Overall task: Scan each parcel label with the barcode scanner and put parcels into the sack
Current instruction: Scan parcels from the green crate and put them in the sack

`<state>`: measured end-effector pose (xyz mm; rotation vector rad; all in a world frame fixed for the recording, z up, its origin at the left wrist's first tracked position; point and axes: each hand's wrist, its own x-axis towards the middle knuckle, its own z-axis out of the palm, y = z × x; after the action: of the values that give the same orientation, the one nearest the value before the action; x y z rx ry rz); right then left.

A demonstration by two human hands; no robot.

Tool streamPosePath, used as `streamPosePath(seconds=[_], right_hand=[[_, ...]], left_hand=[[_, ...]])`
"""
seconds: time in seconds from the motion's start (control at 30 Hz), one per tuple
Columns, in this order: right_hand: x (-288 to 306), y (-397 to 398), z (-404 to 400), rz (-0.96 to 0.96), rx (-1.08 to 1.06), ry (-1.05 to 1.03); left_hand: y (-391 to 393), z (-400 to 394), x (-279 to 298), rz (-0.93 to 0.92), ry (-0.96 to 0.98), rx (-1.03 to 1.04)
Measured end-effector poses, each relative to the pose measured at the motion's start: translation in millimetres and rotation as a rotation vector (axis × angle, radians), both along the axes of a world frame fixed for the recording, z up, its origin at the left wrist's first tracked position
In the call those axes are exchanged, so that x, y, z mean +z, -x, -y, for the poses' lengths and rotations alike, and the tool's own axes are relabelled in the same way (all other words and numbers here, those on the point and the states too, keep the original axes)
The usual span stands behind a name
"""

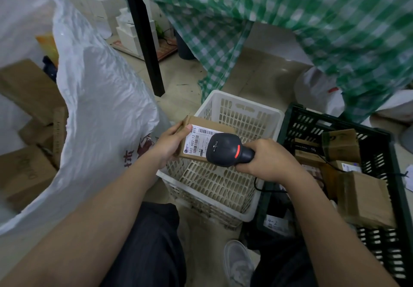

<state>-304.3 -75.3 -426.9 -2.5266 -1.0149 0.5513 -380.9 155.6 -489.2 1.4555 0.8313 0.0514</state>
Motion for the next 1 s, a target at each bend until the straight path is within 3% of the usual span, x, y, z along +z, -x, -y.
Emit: streamPosePath(seconds=[0.2, 0.4, 0.63, 0.87, 1.0], right_hand=[[-3, 1, 1, 0.005, -0.084, -0.208], [-4, 18, -6, -0.11, -0.453, -0.595], [58, 49, -16, -0.018, -0.582, -0.975], [108, 94, -85, 0.003, -0.431, -0.995], [113, 117, -136, -0.045, -0.336, -0.921]], left_hand=[[5, 7, 10, 0.053, -0.014, 0.028], [22, 22, 42, 0.262, -0.039, 0.13], [71, 40, 123, 0.542, -0.127, 0.195], [162, -19, 193, 0.756, -0.303, 0.5], [214, -68, 202, 0.679, -0.386, 0.694]])
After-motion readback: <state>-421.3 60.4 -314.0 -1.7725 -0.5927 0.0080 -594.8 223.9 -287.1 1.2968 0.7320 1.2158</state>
